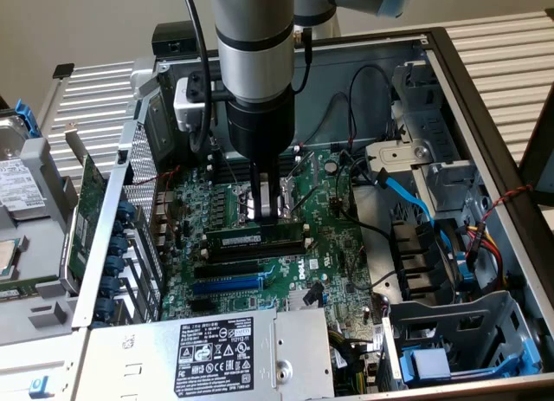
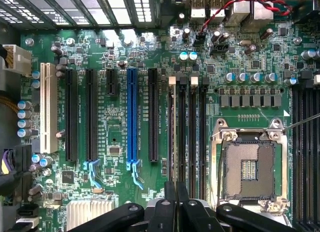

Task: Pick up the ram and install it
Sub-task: 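Insert the ram into the slot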

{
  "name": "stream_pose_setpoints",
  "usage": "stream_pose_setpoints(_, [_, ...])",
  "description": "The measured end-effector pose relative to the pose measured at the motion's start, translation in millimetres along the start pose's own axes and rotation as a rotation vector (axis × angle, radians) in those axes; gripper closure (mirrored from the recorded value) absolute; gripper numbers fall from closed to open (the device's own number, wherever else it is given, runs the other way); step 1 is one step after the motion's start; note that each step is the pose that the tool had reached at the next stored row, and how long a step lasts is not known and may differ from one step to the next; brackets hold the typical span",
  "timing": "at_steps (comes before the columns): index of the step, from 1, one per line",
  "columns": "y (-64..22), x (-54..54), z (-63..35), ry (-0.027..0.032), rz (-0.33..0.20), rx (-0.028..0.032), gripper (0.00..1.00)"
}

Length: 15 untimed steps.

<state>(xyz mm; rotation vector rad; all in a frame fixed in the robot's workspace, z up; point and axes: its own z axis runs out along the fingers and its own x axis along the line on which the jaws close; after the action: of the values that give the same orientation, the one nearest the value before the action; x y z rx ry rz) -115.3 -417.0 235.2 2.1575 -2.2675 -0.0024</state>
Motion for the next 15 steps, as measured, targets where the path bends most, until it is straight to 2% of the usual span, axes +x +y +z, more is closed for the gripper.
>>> stream_pose_setpoints(15, [-0.1, -0.3, 1.4, 0.0002, -0.003, -0.0018, 0.88])
